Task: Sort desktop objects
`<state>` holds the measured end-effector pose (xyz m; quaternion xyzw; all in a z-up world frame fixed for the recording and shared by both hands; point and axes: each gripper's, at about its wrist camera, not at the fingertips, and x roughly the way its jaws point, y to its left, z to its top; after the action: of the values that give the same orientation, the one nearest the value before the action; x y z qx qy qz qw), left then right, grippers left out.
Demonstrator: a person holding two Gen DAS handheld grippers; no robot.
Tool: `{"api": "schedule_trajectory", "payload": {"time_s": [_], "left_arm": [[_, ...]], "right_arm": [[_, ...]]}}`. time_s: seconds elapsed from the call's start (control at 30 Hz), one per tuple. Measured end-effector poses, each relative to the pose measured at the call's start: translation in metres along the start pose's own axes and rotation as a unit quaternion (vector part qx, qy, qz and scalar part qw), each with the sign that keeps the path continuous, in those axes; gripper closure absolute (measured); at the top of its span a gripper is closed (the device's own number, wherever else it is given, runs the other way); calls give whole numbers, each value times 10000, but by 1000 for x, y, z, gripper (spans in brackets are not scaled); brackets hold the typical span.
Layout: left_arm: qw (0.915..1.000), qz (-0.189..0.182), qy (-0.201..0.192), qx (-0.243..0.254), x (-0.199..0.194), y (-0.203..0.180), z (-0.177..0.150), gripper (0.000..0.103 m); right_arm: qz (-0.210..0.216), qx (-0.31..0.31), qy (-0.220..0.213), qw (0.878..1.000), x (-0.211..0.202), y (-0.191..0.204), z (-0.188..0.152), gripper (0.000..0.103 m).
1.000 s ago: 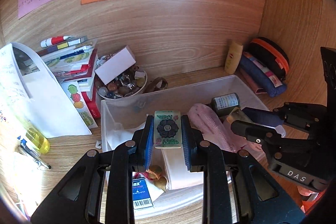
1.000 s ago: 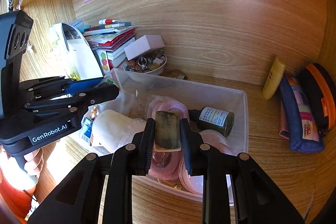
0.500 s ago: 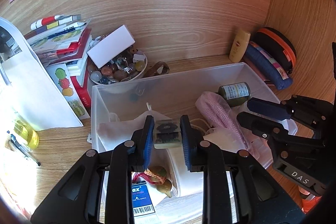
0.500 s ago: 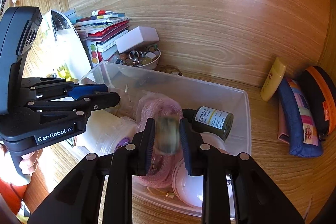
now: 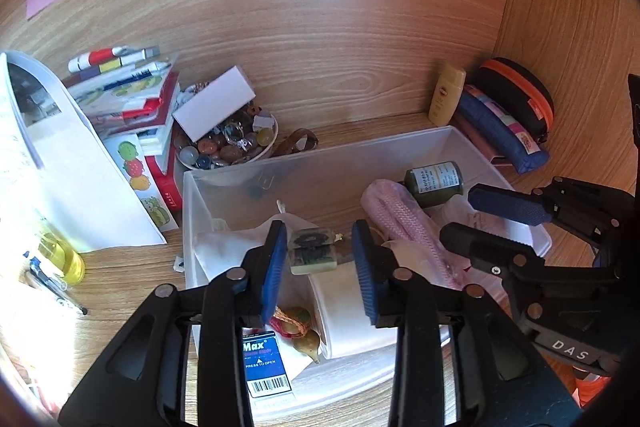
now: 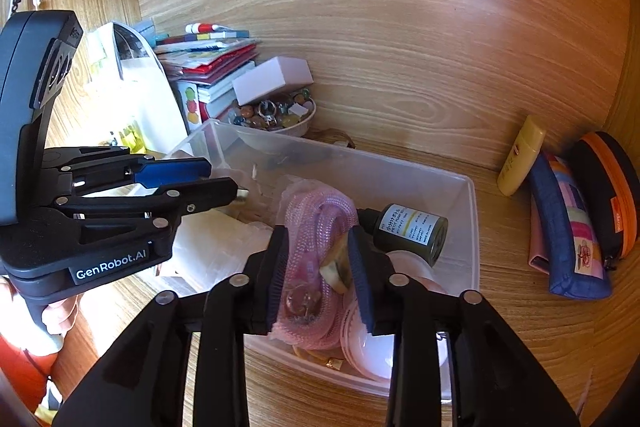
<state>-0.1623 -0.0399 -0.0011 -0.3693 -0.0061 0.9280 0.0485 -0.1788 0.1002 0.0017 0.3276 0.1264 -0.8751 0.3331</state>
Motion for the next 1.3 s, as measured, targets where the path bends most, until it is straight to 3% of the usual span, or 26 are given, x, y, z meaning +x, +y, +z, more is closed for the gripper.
{"api": "schedule_trajectory", "payload": {"time_s": [0.1,0.17,0.3,0.43,0.57,0.63,0.73,1.07,1.2,1.3], "left_arm": [[9999,64,-131,58,-10,-4,0,61],[9997,81,-212,70,-18,-6,-1,49],[9991,167,-354,136,-31,-11,-3,43],[9982,297,-496,169,-43,-16,-7,29],[9981,321,-509,144,-53,-19,-11,28],[9979,382,-507,122,-58,-20,-13,26],[9968,519,-606,40,-66,-21,-18,9],[9929,809,-869,-105,-92,-28,-39,4],[9932,743,-867,-228,-96,-28,-45,4],[9931,729,-859,-317,-97,-28,-50,4]], "right_arm": [[-81,-48,-134,9999,-11,4,0,60],[-120,-55,-201,9997,-18,5,-1,55],[-256,-25,-313,9992,-30,6,-2,41],[-365,37,-384,9986,-41,5,-4,29],[-402,90,-385,9984,-48,3,-8,26],[-372,134,-376,9985,-52,3,-11,19],[-360,165,-382,9985,-60,3,-16,18],[-619,94,-563,9964,-86,8,-35,14],[-642,178,-655,9956,-94,9,-43,4],[-654,257,-707,9950,-98,8,-49,3]]}}
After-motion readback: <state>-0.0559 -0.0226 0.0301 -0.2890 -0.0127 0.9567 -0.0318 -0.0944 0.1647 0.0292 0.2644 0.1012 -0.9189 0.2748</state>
